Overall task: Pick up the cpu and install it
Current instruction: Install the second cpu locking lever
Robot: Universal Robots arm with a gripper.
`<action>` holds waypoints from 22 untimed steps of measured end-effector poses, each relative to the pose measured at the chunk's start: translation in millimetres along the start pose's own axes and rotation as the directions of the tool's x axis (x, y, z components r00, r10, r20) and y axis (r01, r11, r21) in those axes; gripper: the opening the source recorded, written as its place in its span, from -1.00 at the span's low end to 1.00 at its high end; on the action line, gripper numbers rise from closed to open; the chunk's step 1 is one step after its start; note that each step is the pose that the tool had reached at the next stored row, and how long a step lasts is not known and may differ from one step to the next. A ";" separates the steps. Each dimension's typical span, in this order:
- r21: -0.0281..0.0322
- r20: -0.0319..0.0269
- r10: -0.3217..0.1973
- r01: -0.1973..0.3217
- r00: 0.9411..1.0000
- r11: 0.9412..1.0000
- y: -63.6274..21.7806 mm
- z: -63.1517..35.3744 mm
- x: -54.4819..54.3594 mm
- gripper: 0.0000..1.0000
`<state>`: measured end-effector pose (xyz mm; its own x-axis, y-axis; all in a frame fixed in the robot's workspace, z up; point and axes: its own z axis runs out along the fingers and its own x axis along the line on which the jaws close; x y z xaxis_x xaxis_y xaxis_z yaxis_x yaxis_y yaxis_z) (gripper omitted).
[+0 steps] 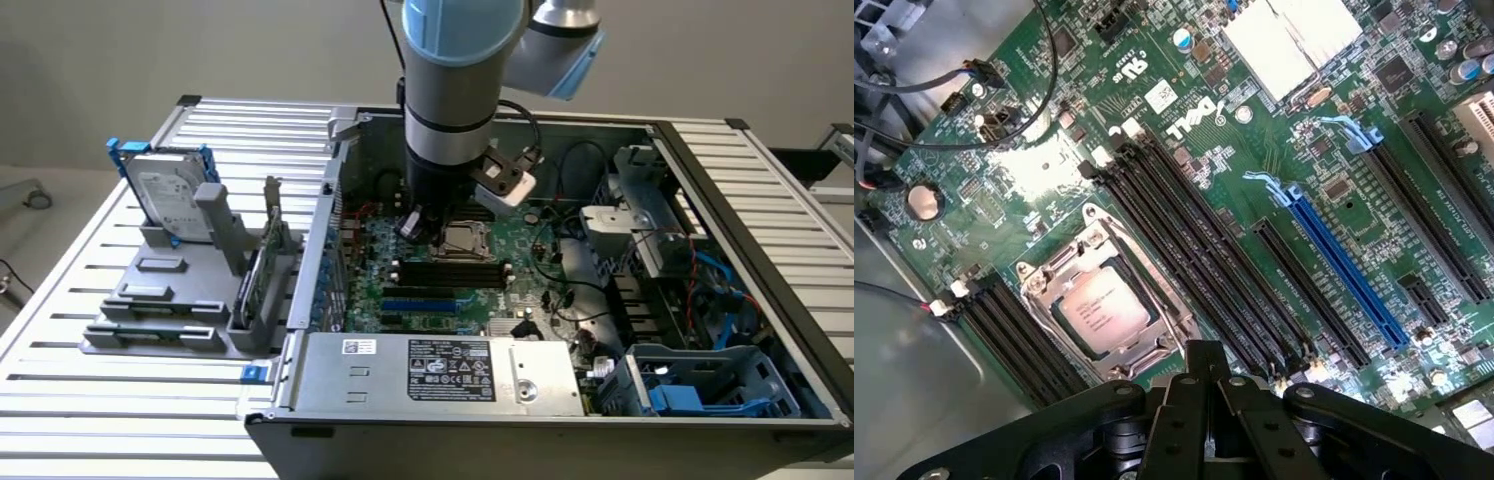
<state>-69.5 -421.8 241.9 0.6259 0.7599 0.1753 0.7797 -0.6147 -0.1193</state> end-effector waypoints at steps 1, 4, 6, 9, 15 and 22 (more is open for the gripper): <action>0.000 -0.001 0.001 -0.001 1.000 1.000 -0.2 1.5 -0.5 -0.79; 0.000 -0.002 0.004 -0.004 1.000 1.000 -3.4 4.8 -2.7 -0.79; -0.001 -0.002 0.008 -0.008 1.000 1.000 -6.2 6.6 -3.5 -0.79; -0.002 -0.003 0.019 -0.019 1.000 1.000 -8.1 10.7 -4.9 -0.79; -0.011 -0.010 0.068 -0.068 0.998 0.998 -10.1 21.3 -6.5 -0.79; -0.013 -0.015 0.090 -0.090 0.996 0.996 -12.2 32.4 -10.5 -0.79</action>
<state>-85.0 -415.5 209.8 0.6930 0.6985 0.1785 0.7200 -0.6831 -0.1222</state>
